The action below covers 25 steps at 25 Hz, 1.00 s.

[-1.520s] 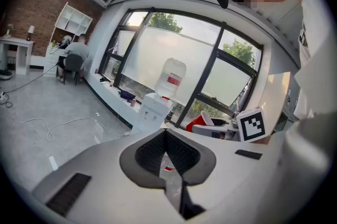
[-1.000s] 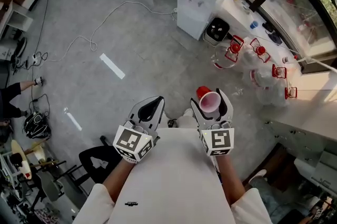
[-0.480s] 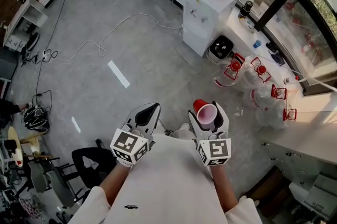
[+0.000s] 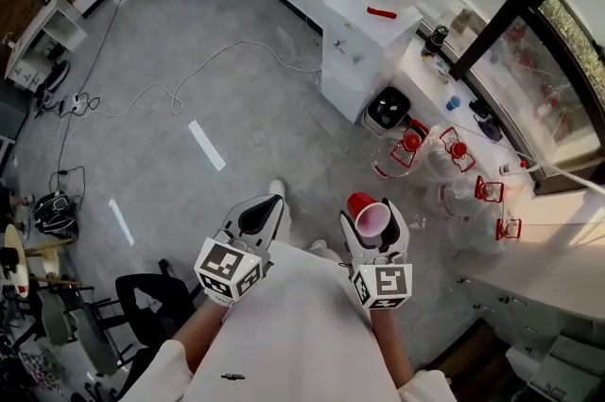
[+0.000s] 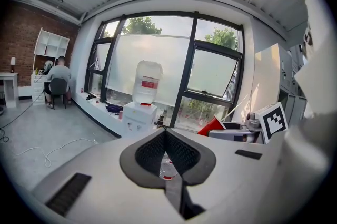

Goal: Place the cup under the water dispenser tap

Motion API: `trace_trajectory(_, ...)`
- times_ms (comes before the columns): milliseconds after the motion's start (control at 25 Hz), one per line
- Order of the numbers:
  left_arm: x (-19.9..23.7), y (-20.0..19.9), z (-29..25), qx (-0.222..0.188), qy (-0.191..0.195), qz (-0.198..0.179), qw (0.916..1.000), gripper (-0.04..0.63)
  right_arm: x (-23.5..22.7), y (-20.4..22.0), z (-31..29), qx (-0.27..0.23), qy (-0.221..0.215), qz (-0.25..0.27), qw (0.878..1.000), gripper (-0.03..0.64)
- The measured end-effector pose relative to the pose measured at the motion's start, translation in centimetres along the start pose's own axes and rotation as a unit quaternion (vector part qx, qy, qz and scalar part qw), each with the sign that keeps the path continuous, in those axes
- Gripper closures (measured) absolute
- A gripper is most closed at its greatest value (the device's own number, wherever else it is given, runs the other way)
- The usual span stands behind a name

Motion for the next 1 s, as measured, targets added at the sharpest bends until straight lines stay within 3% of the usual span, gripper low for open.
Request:
trace_trajectory(360,4.1,-3.2,-5.7,0.001,0.018,0.019,0.9997,0.595,-2.2,-2.0,-7.8,-0.008,-0.014,0.010,1.000,0.232)
trace_trajectory(1000,18.4,-15.0,-18.8,0.029,0.101,0.019,0.9943,0.595,-3.8,-8.9,-27.9,0.022,0.045,0.020,0.999,0.232)
Point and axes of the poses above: the fingertips, and each gripper's own axes: z backward along the fingers, x to its left, y out of its underside, the point moved 8 cm from there along z, backward along the fingers, and after that the axes turned 10 degrees about z, right-handed, at the moved point
